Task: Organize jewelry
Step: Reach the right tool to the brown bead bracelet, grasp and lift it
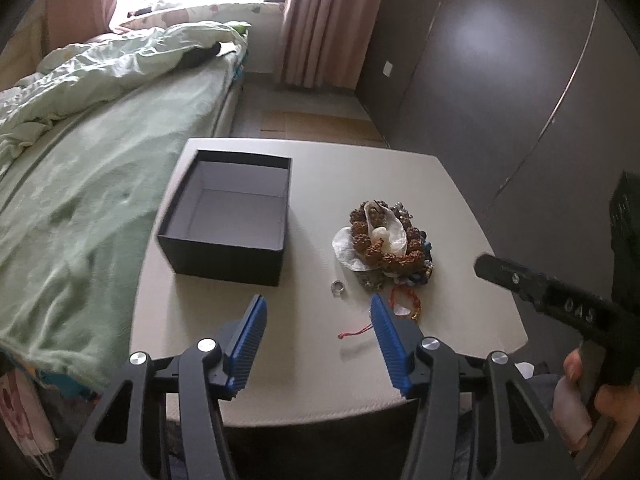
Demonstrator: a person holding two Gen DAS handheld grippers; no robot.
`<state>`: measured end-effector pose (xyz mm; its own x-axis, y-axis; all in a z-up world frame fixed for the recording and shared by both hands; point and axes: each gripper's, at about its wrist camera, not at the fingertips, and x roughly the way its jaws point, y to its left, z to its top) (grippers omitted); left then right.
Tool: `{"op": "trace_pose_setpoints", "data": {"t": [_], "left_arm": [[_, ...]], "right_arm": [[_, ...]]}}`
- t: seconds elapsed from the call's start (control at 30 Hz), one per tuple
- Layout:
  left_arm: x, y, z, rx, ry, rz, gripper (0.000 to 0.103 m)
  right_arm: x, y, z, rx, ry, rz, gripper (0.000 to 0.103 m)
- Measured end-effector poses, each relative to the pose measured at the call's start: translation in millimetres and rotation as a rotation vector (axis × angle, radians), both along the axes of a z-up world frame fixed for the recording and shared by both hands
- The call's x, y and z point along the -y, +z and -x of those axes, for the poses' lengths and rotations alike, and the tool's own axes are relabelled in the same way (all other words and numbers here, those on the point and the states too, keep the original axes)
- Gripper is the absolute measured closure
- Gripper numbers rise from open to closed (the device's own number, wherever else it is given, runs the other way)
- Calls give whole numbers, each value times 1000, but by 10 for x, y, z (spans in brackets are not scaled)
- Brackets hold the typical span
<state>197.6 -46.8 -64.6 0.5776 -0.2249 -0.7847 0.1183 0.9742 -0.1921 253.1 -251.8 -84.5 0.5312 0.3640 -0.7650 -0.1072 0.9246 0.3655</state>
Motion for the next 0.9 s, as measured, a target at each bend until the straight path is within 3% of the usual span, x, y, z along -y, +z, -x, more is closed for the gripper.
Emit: {"op": "trace_pose_setpoints", "data": {"t": [0.17, 0.23, 0.47, 0.7, 0.77, 0.9], "left_arm": [[109, -191, -178, -33, -22, 9, 51], [126, -256, -246, -38, -22, 19, 51], [154, -403, -375, -50, -6, 57, 51], [270, -513, -460, -83, -29, 71, 51], [307, -554, -467, -99, -43, 77, 51], [370, -624, -486, -119, -66, 78, 51]], "right_arm": [[49, -124, -283, -63, 4, -64, 62], [61, -178, -389, -85, 10, -88, 71], [82, -369, -683, -160, 16, -163, 72], [11, -588, -908, -247, 15, -126, 72], [-12, -654, -938, -271, 21, -122, 79], [10, -622, -902, -242, 19, -119, 84]]}}
